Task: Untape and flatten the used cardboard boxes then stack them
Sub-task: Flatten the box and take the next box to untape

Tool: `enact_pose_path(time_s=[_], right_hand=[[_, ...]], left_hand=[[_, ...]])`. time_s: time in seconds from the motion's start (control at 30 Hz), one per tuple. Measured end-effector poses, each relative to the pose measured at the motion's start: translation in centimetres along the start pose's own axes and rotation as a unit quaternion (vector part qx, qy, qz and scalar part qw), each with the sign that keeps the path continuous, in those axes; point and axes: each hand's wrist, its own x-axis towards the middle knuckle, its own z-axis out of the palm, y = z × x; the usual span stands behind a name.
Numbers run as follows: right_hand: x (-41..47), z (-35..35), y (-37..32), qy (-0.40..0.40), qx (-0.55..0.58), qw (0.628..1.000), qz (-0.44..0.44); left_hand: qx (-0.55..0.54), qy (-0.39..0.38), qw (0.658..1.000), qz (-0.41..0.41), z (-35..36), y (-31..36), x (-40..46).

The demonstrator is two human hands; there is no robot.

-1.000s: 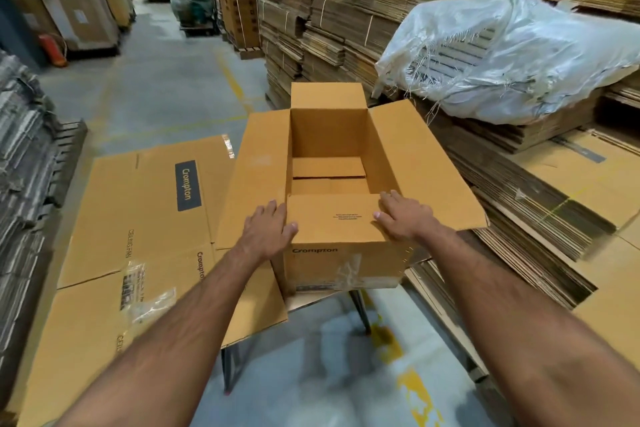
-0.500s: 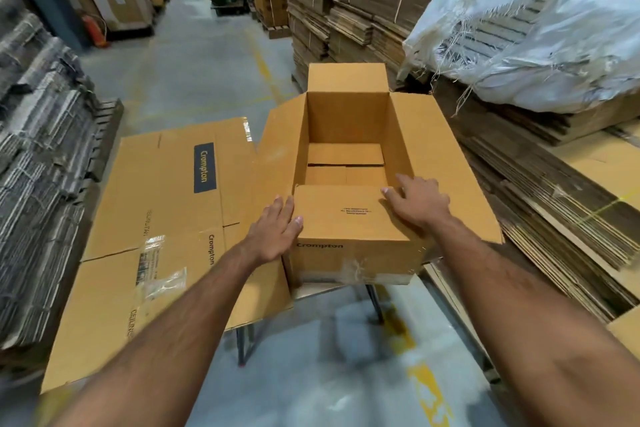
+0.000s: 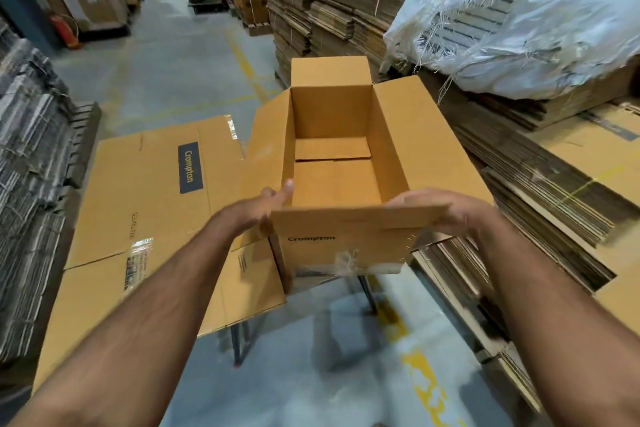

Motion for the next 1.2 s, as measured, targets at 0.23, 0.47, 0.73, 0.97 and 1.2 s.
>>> enact_pose_path(time_s=[0.23,0.47,0.73,0.97,1.2], right_hand=[[1.2,4.3,3.8,0.191,-0.344,0.910,-0.135],[1.7,6.6,5.9,0.252,-0.566,0.772,-0.143],[2.6,8.0,4.7,0.286,-0.605,0.741,-0.055],[1.8,9.5,8.0,0.302,-0.519,0.800,0.008],[1.1,9.4,8.9,0.489,-0.340,0.803,0.011]], left_hand=[[0.206,0.031,0.977,0.037,2.3,0.0,-0.5],[0.354,0.117,0.928,0.004,5.0,0.5,-1.2],[0.511,0.206,0.832,0.064,9.5,2.4,-2.0],[0.406,0.281,0.859,0.132,15.5,4.5,-2.1],[0.302,0.286,0.904,0.096,15.6,6.9,-1.9]])
